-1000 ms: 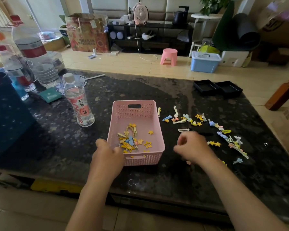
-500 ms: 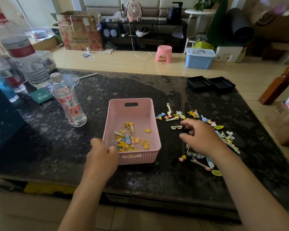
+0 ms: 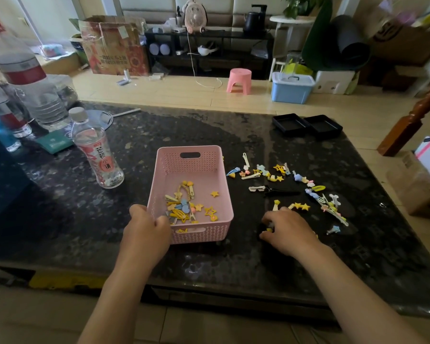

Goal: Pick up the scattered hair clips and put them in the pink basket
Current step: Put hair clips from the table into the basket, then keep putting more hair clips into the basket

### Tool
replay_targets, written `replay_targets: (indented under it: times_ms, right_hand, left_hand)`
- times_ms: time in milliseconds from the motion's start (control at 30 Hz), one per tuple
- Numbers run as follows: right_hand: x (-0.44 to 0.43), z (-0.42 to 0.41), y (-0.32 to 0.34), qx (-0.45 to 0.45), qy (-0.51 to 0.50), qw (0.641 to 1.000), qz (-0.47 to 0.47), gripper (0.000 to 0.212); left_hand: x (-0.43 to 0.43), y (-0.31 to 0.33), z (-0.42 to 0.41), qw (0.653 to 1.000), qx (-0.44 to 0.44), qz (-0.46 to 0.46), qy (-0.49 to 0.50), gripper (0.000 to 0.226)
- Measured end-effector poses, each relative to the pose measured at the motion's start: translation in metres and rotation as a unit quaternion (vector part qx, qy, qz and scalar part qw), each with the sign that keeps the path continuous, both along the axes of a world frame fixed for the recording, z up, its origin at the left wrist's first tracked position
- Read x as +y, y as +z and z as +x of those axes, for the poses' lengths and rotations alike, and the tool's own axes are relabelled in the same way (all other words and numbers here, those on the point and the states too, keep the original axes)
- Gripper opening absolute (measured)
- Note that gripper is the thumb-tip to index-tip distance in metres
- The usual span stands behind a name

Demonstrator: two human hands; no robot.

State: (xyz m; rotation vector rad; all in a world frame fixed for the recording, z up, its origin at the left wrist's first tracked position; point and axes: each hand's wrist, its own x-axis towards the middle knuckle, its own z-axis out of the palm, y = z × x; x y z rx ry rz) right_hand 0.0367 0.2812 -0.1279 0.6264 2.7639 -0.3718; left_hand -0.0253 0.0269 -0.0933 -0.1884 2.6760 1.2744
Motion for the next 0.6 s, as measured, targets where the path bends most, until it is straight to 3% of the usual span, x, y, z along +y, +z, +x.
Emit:
replay_targets:
  times_ms: [133, 367, 500, 600]
  right_hand:
    - [0.000, -0.003, 0.006, 0.000, 0.013, 1.000, -0.002, 0.022]
    - [0.001, -0.007, 0.009, 0.033, -0.017, 0.998, -0.048, 0.006]
    - [0.011, -0.010, 0.016, 0.139, -0.071, 0.982, -0.107, 0.012]
    - [0.010, -0.015, 0.037, 0.269, -0.126, 0.923, -0.243, 0.012]
  left_hand:
    - [0.000, 0.000, 0.001, 1.000, 0.004, -0.002, 0.000, 0.014]
    - [-0.002, -0.003, -0.001, 1.000, 0.007, -0.004, -0.002, 0.015]
    - [-0.001, -0.001, 0.000, 1.000, 0.013, -0.008, -0.002, 0.016]
    - [-0.001, -0.001, 0.000, 1.000, 0.011, -0.014, -0.003, 0.016]
